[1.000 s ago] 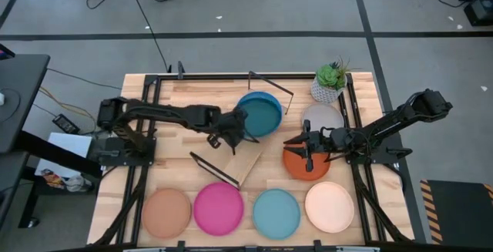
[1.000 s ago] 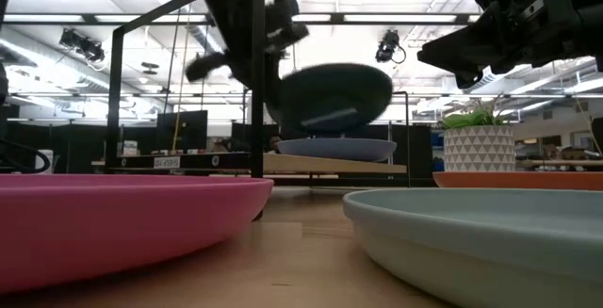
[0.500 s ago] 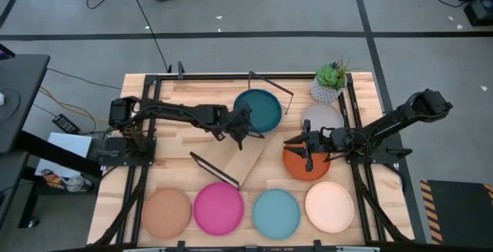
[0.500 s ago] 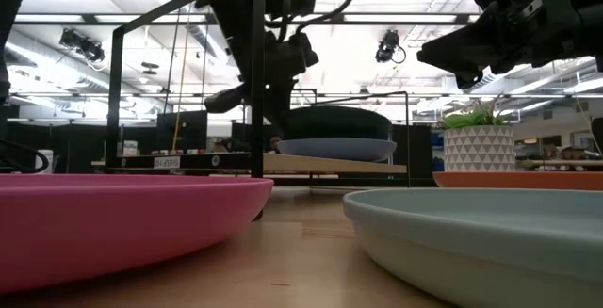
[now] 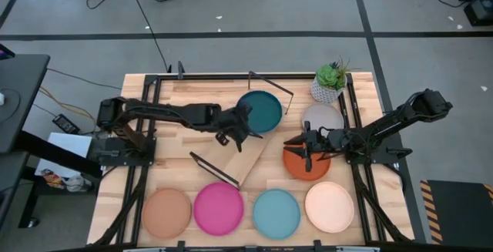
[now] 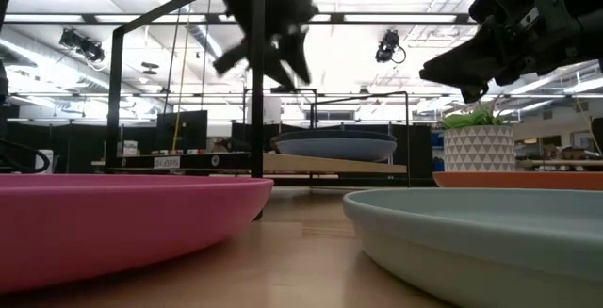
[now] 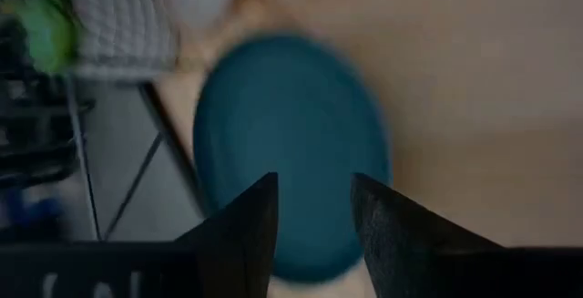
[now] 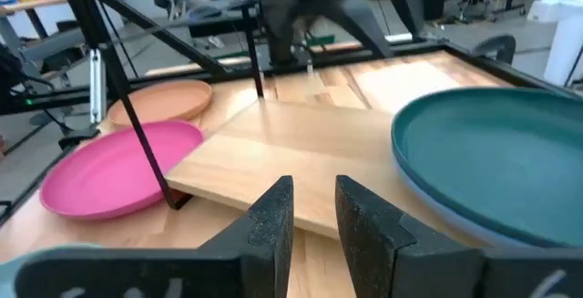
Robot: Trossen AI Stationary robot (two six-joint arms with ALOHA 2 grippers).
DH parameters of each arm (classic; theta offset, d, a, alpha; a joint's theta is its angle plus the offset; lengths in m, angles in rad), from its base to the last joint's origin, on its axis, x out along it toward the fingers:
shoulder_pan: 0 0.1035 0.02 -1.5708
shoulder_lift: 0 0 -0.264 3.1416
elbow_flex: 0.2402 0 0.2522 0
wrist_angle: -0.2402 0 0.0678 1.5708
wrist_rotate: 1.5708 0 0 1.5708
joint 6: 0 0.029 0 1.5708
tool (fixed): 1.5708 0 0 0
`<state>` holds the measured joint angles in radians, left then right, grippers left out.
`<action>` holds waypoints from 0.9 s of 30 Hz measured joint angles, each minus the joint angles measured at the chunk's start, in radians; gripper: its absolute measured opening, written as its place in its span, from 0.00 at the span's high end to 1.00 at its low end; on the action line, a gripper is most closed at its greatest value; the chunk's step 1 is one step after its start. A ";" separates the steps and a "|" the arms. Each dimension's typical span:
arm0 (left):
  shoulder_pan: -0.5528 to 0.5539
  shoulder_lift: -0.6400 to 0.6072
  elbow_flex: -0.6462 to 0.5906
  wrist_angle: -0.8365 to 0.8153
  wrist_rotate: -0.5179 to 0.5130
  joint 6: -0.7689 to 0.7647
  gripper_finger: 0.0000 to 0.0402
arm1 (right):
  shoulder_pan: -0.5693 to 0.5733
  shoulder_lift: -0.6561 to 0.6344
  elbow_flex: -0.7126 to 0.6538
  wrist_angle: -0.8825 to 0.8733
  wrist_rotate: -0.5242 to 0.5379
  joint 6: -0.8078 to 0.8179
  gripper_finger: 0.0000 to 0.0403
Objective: Place and stack plates onto a shelf
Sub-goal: Stack the dark green plate on top of the blue plate on the shelf, then stack the pink plate on top of the dark green plate on the shelf
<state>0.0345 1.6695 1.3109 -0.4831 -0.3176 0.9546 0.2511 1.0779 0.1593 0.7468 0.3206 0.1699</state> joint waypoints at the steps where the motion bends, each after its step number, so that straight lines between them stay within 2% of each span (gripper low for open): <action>1: 0.000 -0.017 0.000 0.012 0.052 -0.036 0.64 | 0.004 0.000 0.000 0.000 0.000 0.005 0.77; 4: -0.009 -0.060 0.000 0.024 0.177 -0.127 0.64 | 0.018 0.000 0.011 -0.035 0.000 0.012 0.77; 9: -0.059 -0.140 0.000 0.078 0.325 -0.285 0.65 | 0.038 0.007 0.179 -0.461 0.051 0.072 0.78; 11: -0.091 -0.178 0.000 0.096 0.398 -0.365 0.65 | 0.057 0.013 0.227 -0.567 0.083 0.075 0.78; 16: -0.193 -0.253 0.000 0.087 0.672 -0.632 0.65 | 0.106 0.015 0.245 -0.558 0.151 0.065 0.78; 18: -0.244 -0.273 0.000 0.092 0.750 -0.738 0.65 | 0.119 0.015 0.245 -0.538 0.178 0.059 0.78; 22: -0.383 -0.281 0.000 0.072 0.750 -0.939 0.65 | 0.131 0.015 0.245 -0.530 0.210 0.058 0.78; 27: -0.601 -0.233 -0.003 -0.059 0.539 -1.185 0.65 | 0.136 0.015 0.245 -0.516 0.220 0.063 0.78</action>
<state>-0.5664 1.4364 1.3075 -0.5418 0.2216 -0.2303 0.3870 1.0927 0.4038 0.2308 0.5404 0.2329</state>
